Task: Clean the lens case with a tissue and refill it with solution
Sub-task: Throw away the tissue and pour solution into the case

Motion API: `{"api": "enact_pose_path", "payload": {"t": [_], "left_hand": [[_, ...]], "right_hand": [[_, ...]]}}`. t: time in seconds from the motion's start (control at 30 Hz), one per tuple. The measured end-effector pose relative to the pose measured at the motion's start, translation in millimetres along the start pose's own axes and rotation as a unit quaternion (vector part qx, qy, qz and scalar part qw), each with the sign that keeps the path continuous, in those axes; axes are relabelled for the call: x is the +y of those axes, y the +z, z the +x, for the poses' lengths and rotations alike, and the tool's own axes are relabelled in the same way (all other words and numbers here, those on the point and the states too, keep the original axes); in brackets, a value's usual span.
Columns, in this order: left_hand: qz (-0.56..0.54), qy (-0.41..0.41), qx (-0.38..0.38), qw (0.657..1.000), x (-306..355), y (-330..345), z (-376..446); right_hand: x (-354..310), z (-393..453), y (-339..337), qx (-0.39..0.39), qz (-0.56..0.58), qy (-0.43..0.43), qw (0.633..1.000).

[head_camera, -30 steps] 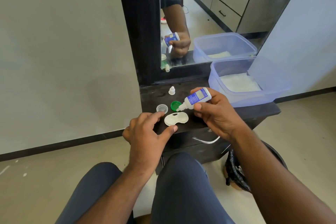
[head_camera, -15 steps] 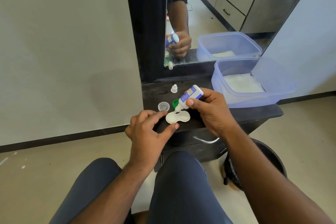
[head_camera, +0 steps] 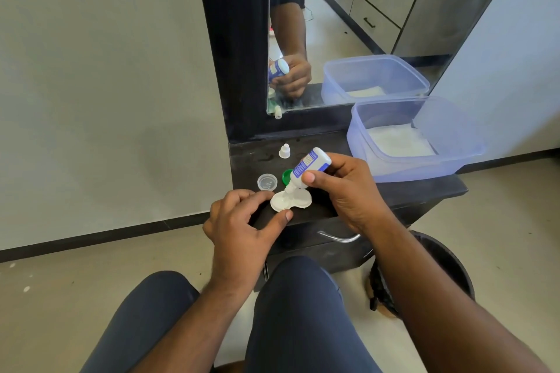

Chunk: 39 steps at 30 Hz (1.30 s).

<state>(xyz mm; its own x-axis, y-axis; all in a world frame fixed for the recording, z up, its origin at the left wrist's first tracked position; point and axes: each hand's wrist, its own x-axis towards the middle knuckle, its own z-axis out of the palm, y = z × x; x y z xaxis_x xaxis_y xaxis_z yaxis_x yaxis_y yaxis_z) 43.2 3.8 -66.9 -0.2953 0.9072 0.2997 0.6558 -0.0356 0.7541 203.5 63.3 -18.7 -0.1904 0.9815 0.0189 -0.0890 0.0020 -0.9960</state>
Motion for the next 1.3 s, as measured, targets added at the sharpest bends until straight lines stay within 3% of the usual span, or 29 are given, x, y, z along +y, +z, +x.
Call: {"api": "enact_pose_path", "payload": {"t": [1.07, 1.3], "left_hand": [[-0.012, -0.005, -0.009, 1.000, -0.4, -1.5, 2.8], [-0.008, 0.000, -0.015, 1.000, -1.1, -1.8, 4.2]], "right_hand": [[4.4, -0.3, -1.1, 0.007, -0.061, -0.014, 0.998], [4.5, 0.4, -0.6, 0.014, -0.003, -0.026, 1.000]]}}
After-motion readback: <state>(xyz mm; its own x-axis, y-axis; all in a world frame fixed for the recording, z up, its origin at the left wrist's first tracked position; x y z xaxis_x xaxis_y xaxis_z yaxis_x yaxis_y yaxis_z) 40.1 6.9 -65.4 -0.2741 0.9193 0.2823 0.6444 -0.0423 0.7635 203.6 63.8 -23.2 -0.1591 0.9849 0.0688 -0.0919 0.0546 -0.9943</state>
